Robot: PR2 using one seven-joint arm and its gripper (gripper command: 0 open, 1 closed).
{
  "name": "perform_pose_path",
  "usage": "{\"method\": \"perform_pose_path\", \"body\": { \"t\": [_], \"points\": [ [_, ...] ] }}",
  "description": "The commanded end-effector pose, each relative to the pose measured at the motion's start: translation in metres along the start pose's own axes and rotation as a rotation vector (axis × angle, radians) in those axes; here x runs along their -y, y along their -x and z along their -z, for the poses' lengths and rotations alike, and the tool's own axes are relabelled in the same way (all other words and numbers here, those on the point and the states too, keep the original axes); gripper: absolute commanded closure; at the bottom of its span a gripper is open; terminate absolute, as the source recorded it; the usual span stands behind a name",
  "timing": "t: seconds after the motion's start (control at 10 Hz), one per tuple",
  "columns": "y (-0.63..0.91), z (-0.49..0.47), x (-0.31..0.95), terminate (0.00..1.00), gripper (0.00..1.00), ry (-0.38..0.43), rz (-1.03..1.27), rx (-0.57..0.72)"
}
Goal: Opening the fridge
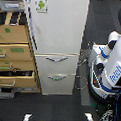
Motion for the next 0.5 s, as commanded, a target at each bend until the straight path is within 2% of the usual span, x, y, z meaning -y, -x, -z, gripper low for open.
{"method": "perform_pose_path", "body": {
  "t": [0.1,0.5],
  "points": [
    [-0.010,-0.003,-0.002,0.00,0.00,0.061,-0.015,-0.025],
    [-0.045,-0.019,-0.029,0.00,0.00,0.156,-0.108,-0.072]
  ]
}}
